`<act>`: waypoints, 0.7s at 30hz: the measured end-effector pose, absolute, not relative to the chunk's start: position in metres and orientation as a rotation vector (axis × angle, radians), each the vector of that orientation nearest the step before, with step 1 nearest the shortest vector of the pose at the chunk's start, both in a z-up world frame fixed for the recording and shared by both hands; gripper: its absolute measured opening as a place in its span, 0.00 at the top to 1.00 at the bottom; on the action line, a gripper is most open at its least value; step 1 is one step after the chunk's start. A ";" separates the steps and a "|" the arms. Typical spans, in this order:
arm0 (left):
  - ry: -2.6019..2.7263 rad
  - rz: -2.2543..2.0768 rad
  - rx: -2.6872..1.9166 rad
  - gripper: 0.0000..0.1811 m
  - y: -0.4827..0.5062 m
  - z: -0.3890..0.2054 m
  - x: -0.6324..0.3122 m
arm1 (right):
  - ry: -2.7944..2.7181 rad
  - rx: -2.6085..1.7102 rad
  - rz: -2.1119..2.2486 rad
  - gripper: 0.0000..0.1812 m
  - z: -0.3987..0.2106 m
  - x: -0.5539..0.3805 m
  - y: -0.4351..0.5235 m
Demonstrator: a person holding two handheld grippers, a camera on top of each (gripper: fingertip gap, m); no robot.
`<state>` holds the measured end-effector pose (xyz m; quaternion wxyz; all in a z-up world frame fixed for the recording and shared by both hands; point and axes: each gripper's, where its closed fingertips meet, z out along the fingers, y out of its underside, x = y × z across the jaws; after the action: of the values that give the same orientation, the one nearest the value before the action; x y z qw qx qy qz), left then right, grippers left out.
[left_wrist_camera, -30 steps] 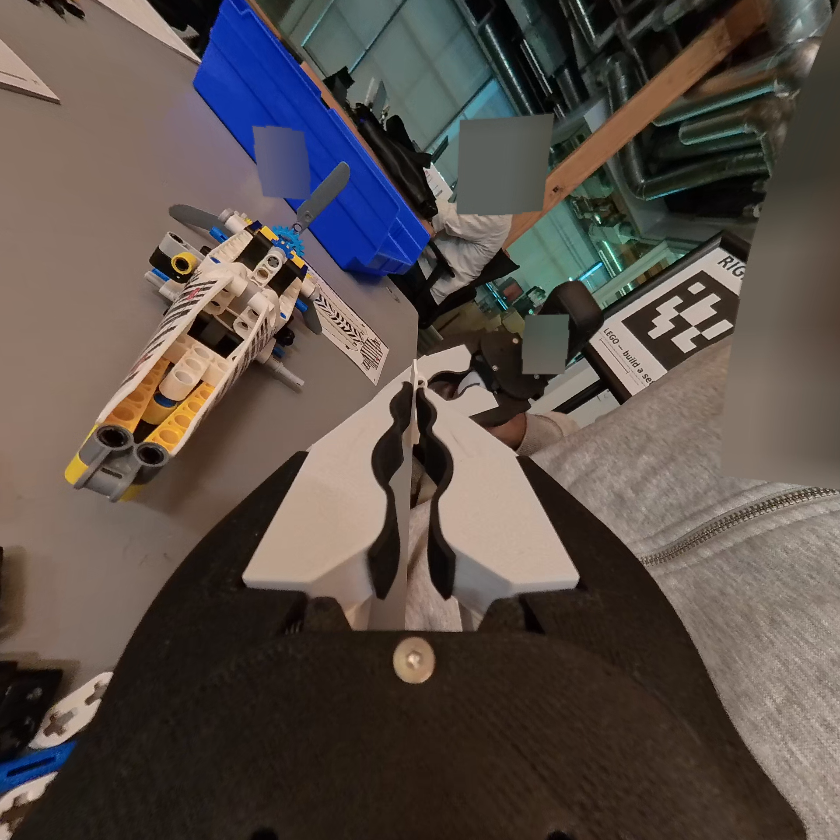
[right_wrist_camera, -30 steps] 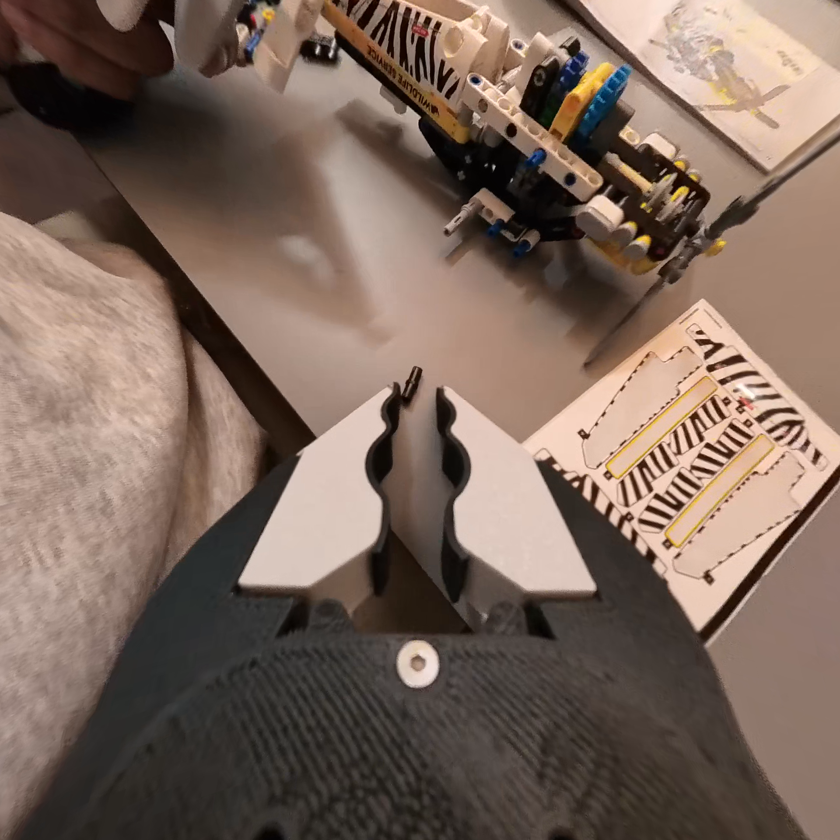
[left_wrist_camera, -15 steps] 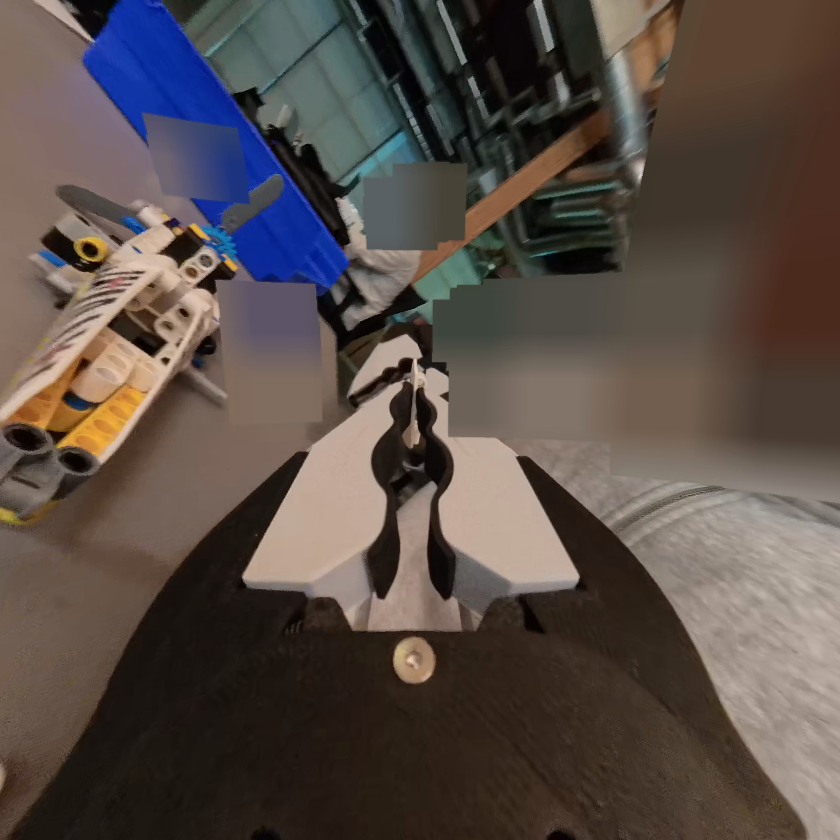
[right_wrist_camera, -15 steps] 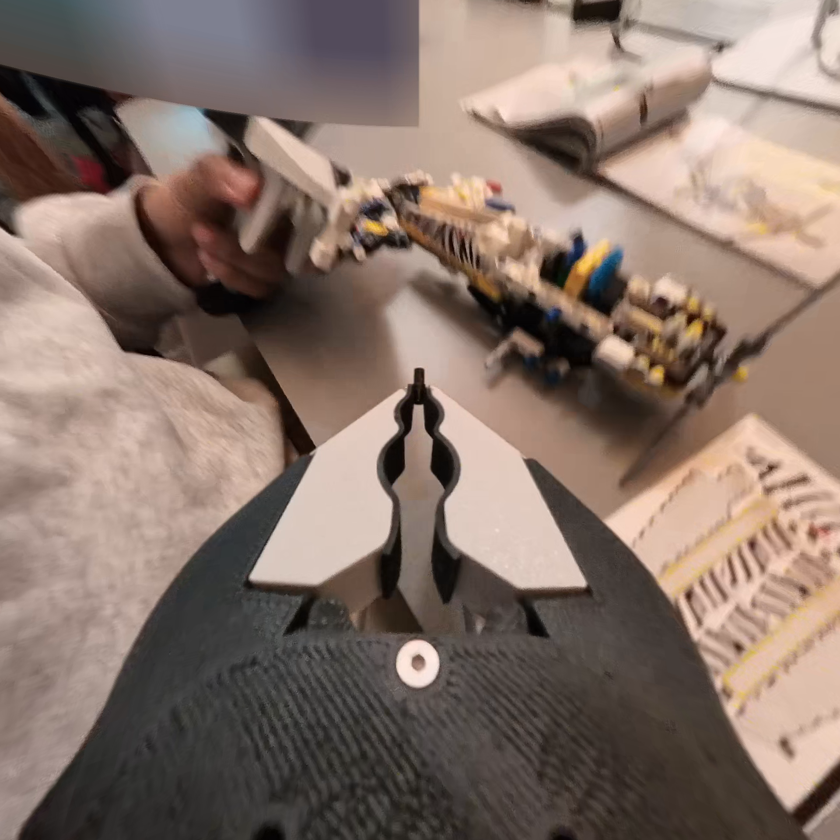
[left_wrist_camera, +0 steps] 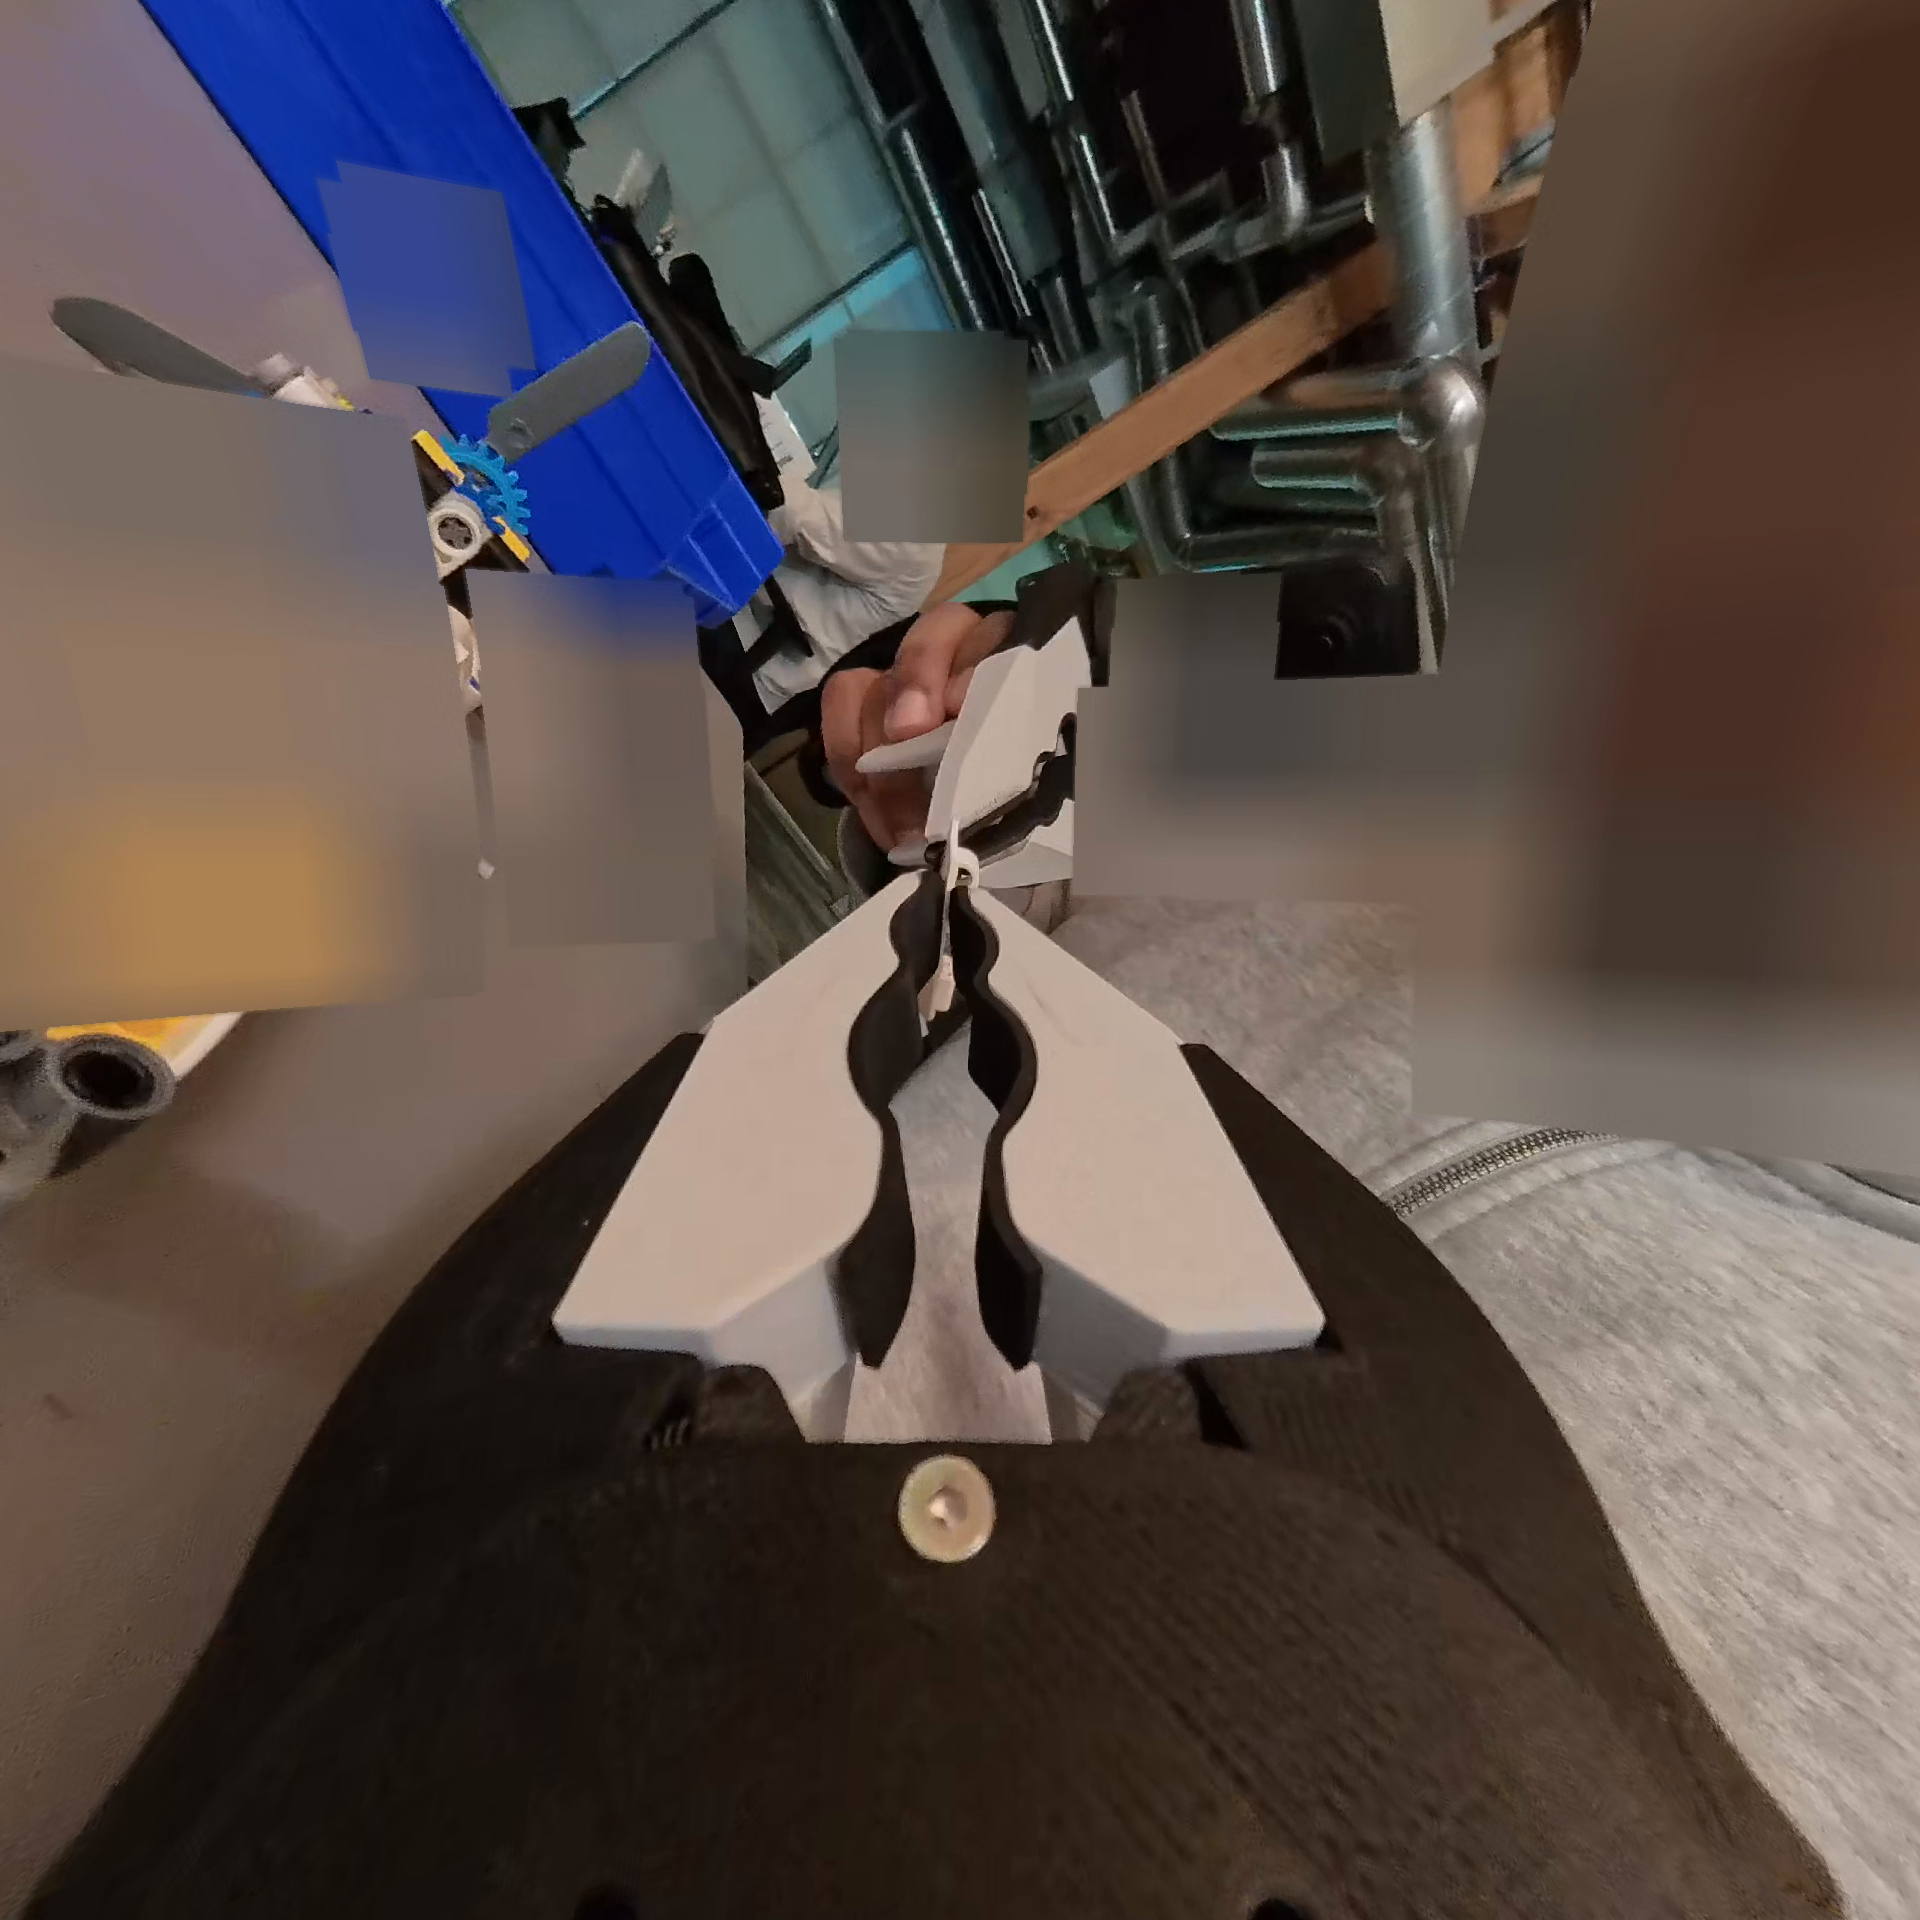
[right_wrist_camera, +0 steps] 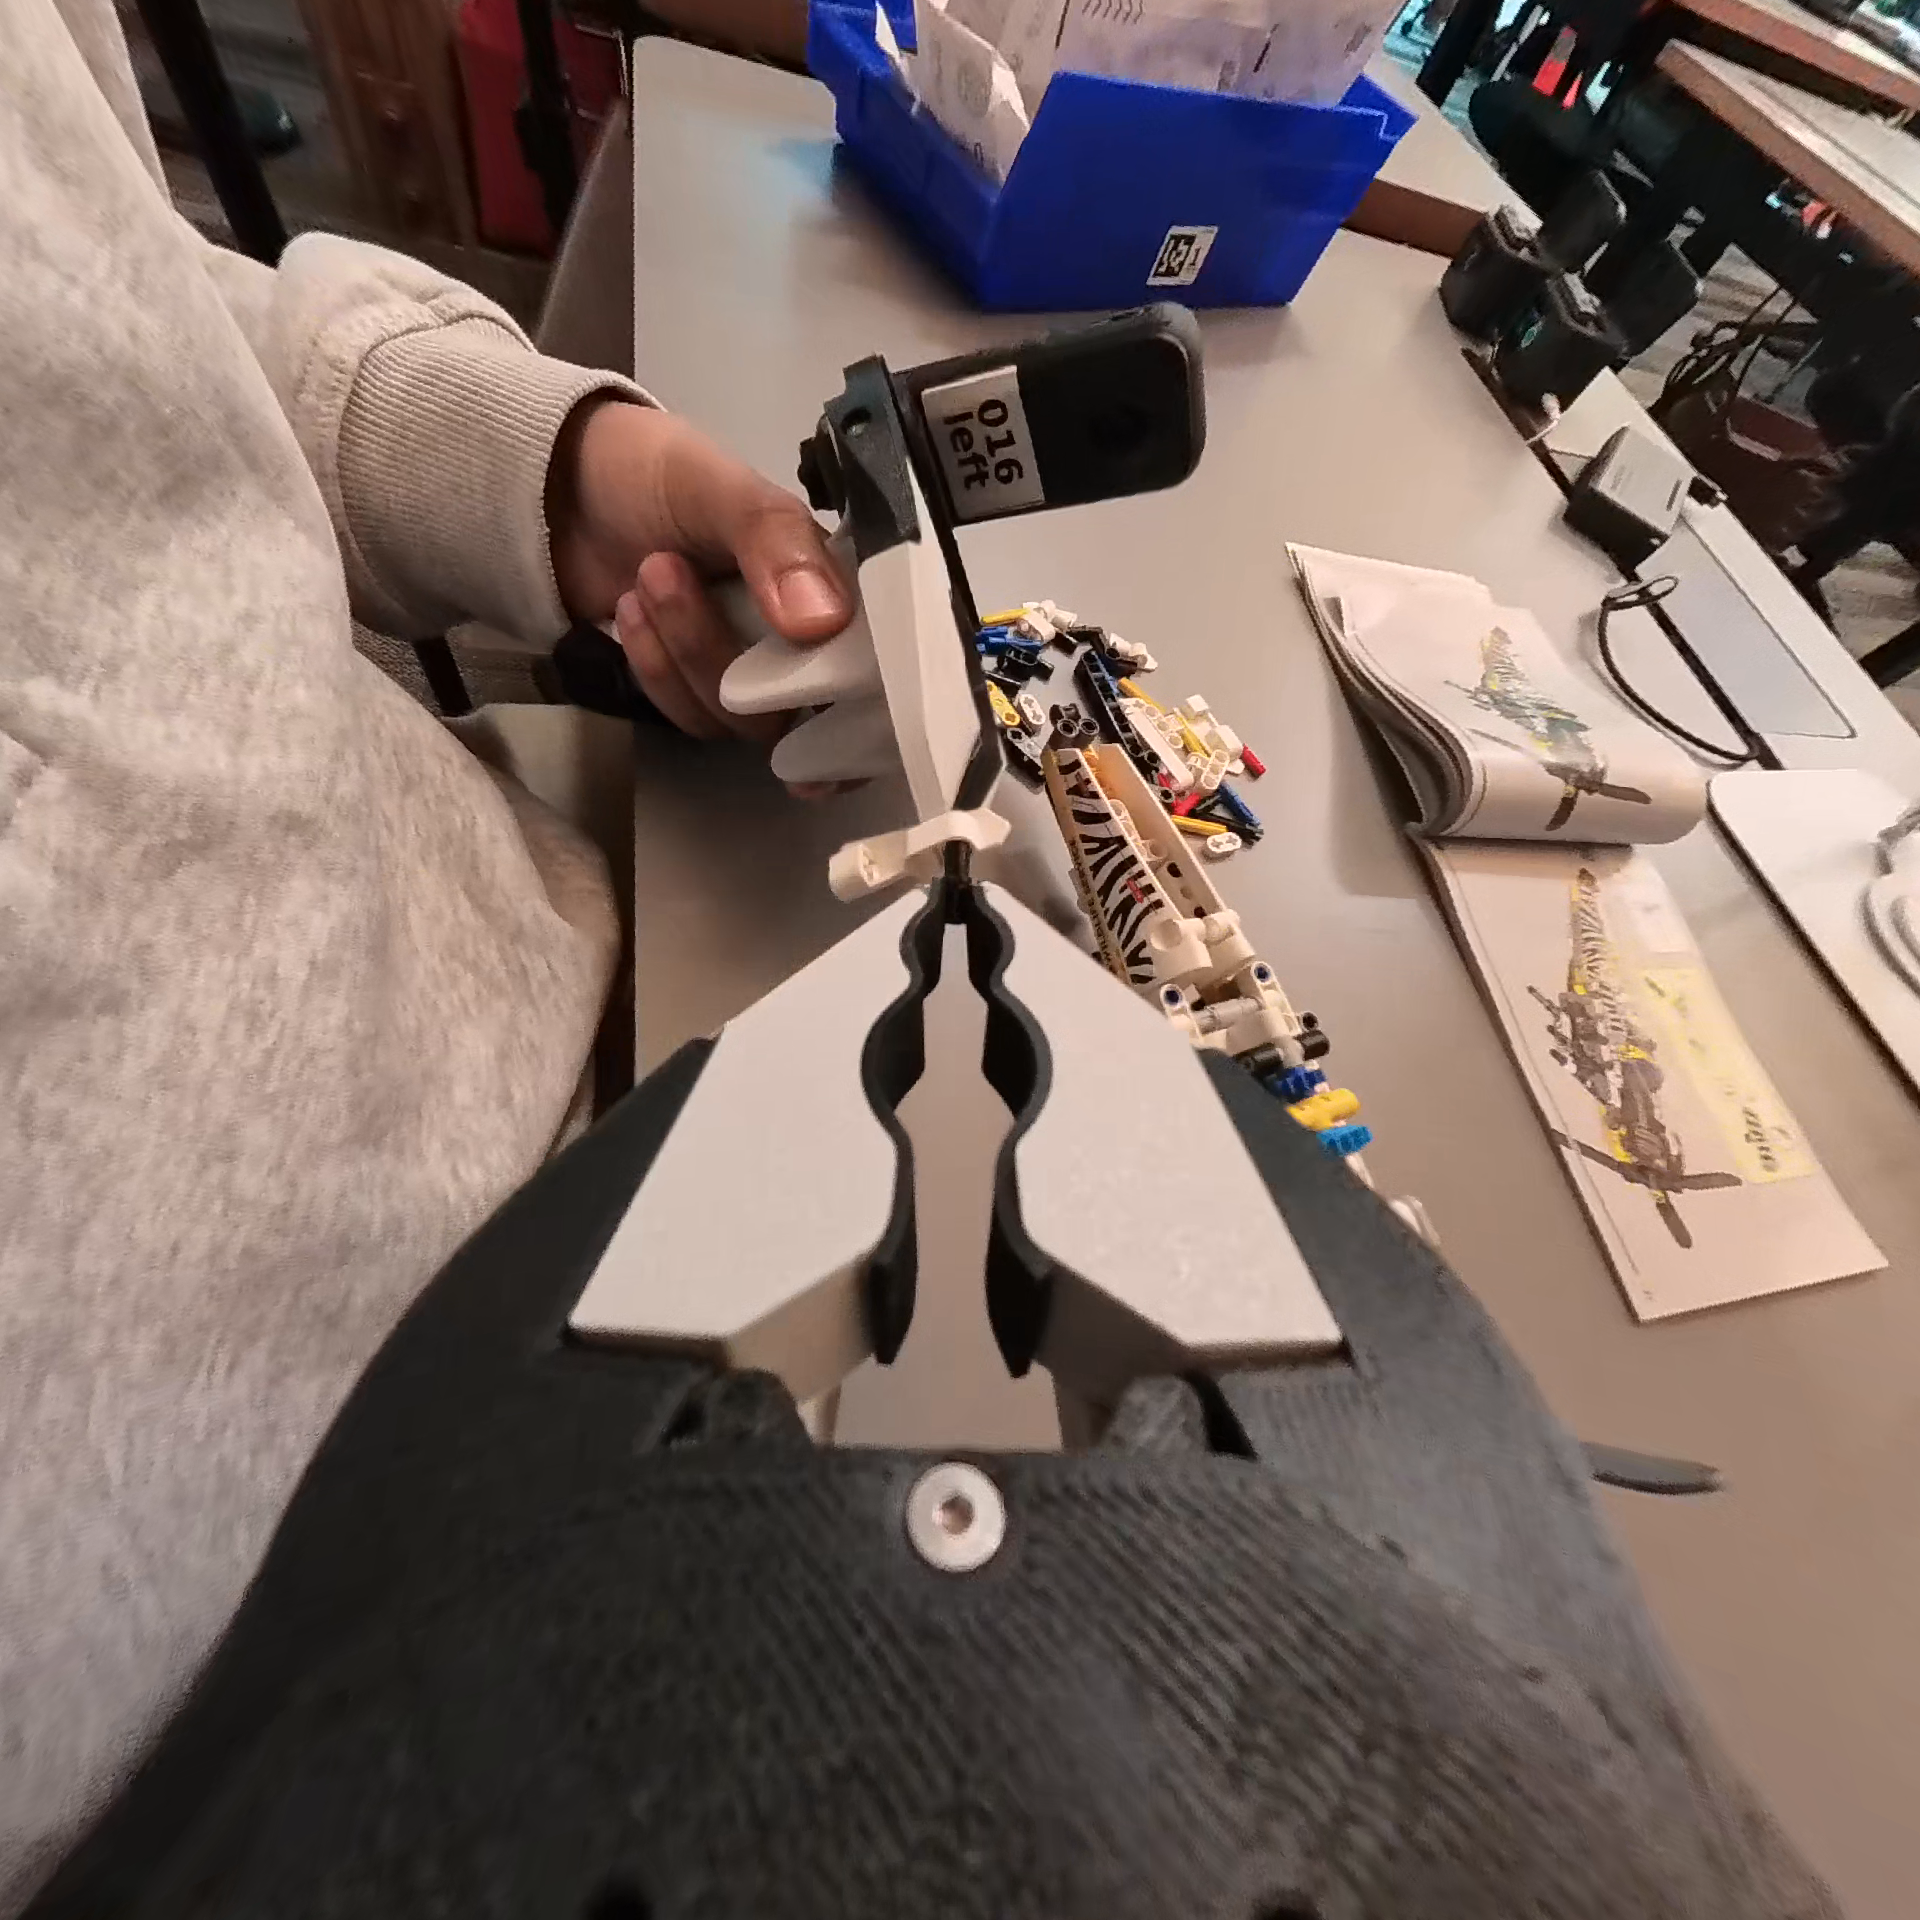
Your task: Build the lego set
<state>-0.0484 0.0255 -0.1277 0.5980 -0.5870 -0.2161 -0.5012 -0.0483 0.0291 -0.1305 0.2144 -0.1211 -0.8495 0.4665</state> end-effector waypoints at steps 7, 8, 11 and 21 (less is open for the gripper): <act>-0.529 -1.067 -1.511 1.00 0.035 -0.145 -0.045 | -2.403 -0.129 1.009 0.99 -0.147 -0.047 0.038; -0.534 -1.022 -1.560 1.00 0.037 -0.151 -0.046 | -2.420 -0.103 0.948 0.99 -0.151 -0.047 0.041; -0.550 -0.879 -1.695 1.00 0.043 -0.168 -0.047 | -2.456 -0.053 0.777 0.99 -0.167 -0.048 0.048; -0.544 -0.872 -1.735 1.00 0.044 -0.173 -0.046 | -2.475 -0.161 1.002 0.99 -0.170 -0.044 0.045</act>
<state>-0.0460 0.0441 -0.1733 0.5332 -0.7279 -0.2283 -0.3657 -0.0443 0.0450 -0.1697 0.2314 -0.0587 -0.9002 0.3643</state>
